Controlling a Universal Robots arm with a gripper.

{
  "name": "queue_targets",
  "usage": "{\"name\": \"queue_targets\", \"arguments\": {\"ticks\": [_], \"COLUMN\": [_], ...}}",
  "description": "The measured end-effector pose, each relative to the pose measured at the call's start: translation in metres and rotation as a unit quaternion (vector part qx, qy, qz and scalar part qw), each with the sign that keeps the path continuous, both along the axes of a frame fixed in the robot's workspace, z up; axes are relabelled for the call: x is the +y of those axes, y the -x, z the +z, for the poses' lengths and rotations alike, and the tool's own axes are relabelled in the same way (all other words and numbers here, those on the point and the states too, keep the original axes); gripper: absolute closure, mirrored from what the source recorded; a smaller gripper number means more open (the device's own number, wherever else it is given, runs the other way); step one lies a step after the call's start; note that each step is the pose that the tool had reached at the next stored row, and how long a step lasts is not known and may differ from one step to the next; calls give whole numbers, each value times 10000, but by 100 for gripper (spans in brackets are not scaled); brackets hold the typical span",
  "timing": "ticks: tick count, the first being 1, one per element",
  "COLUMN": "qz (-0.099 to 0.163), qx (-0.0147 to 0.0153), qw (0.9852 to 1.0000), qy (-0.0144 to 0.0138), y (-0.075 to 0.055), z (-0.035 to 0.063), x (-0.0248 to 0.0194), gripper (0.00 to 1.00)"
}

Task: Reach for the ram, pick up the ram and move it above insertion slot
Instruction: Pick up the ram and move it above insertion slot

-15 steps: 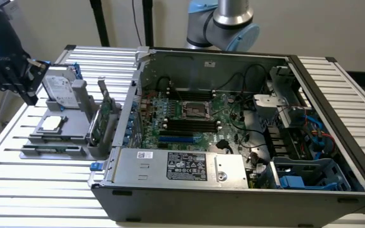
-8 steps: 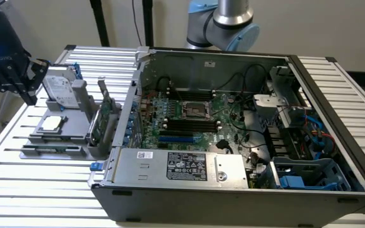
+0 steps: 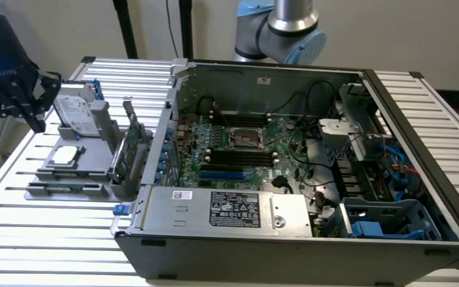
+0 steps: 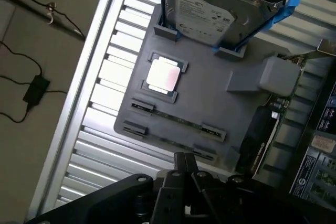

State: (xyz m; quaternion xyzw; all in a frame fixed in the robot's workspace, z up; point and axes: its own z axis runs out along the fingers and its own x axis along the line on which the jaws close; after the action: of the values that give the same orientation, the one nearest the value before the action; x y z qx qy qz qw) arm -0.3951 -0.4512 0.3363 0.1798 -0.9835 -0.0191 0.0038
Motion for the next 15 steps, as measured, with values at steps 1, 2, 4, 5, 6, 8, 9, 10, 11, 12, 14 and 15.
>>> {"name": "queue_targets", "arguments": {"ticks": [1,2,4,5,6,8,9,10,11,12,14,15], "qz": [99,188,368,457,548,727,825,915,1004,1093,1274,1364], "qx": [0,0,0,0,0,0,0,0,0,0,0,0], "qw": [10000,9998,9993,9990,9985,9974,9966,9958,9949,9940,9918,9906], "qy": [0,0,0,0,0,0,0,0,0,0,0,0], "y": [0,0,0,0,0,0,0,0,0,0,0,0], "z": [0,0,0,0,0,0,0,0,0,0,0,0], "x": [0,0,0,0,0,0,0,0,0,0,0,0], "gripper": [89,89,89,89,89,89,89,89,89,89,89,89]}}
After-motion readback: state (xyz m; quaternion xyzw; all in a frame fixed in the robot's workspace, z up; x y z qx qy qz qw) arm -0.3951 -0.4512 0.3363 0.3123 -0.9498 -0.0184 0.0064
